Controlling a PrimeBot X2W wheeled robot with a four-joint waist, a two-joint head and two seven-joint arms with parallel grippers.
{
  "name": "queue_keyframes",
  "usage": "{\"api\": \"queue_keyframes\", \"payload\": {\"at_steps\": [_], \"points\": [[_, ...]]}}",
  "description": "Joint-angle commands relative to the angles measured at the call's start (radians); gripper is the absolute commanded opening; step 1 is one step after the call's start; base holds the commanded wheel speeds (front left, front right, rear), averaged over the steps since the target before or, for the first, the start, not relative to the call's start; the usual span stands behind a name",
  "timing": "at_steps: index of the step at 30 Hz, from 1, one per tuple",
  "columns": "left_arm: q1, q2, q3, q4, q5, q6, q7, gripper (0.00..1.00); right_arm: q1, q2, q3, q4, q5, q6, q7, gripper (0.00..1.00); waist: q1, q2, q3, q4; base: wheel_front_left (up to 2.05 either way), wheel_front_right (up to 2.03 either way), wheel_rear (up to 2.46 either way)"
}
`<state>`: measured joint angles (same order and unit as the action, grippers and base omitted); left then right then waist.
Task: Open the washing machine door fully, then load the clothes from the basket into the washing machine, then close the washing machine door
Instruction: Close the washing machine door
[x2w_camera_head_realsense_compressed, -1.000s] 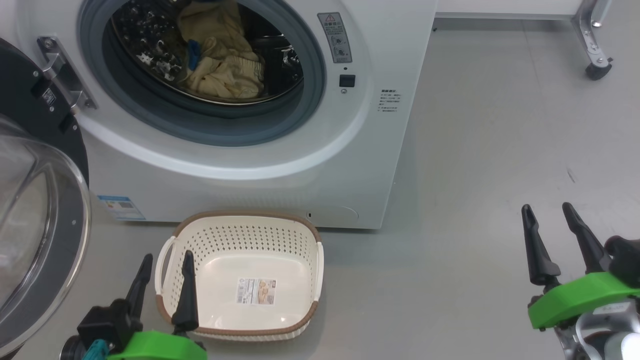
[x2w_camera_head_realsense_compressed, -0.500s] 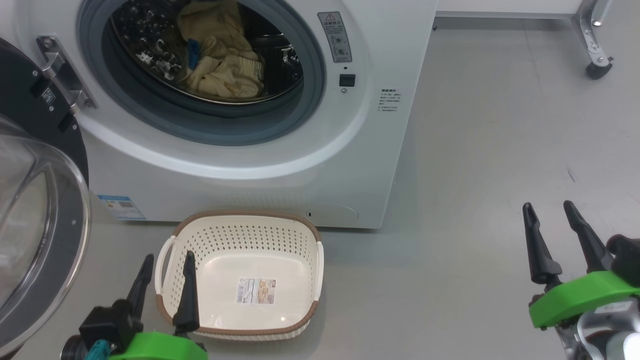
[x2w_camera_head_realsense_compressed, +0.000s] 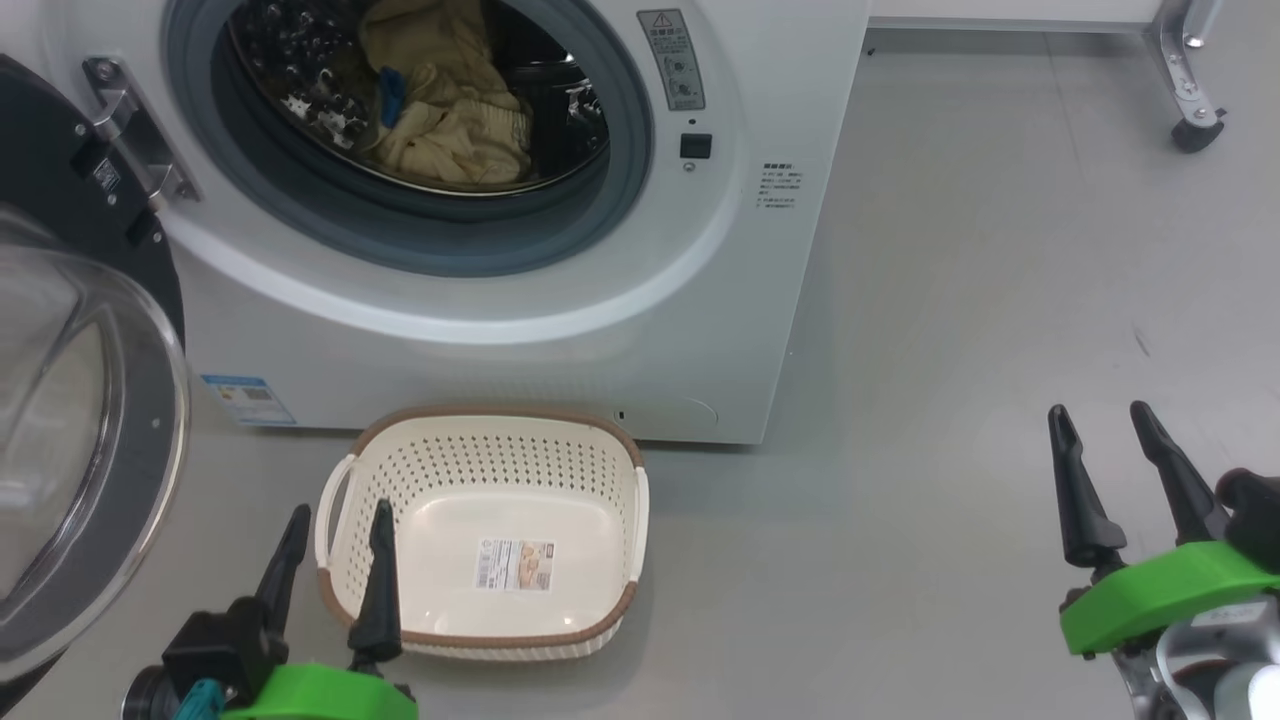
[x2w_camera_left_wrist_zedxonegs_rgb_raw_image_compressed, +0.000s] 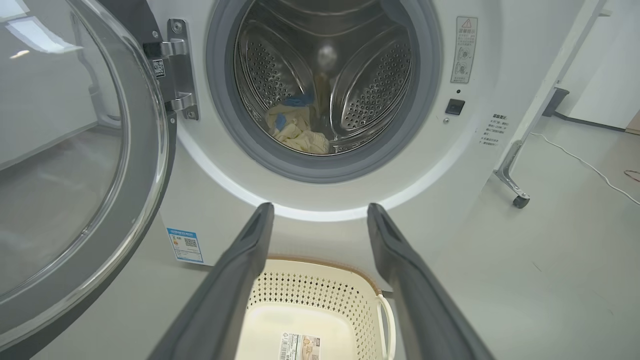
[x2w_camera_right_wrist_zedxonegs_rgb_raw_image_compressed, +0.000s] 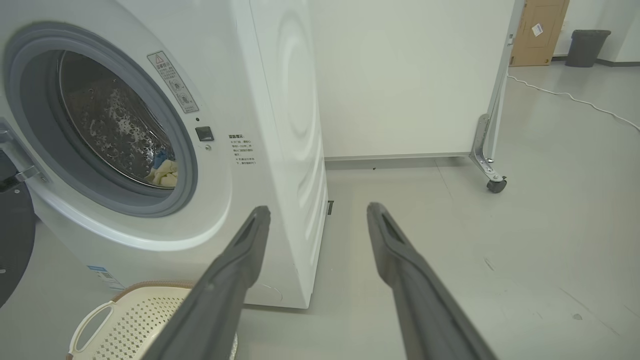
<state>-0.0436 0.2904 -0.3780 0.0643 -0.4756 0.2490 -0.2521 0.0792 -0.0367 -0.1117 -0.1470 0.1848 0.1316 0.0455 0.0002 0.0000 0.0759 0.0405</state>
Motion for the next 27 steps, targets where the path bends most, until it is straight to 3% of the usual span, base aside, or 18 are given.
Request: {"api": "queue_keyframes", "payload": {"at_steps": [1, 13, 27], "points": [[-0.033, 0.021, 0.038, -0.032, 0.006, 0.083, -0.009, 1.00, -0.018, -0.013, 0.015, -0.034, 0.007, -0.001, -0.003, 1.00, -0.0002, 0.0000, 0.000, 0.001, -1.86, 1.86, 0.00], [-0.039, 0.025, 0.039, -0.052, 0.015, 0.072, -0.008, 1.00, -0.023, -0.013, 0.014, -0.026, 0.012, -0.001, -0.002, 1.00, -0.0002, 0.0000, 0.001, 0.011, -1.73, 1.73, 0.00], [-0.037, 0.026, 0.037, -0.064, 0.024, 0.070, -0.009, 1.00, -0.021, -0.013, 0.010, -0.022, 0.014, -0.001, -0.009, 1.00, -0.0002, 0.0000, -0.001, 0.017, -0.26, 0.26, 0.00]]}}
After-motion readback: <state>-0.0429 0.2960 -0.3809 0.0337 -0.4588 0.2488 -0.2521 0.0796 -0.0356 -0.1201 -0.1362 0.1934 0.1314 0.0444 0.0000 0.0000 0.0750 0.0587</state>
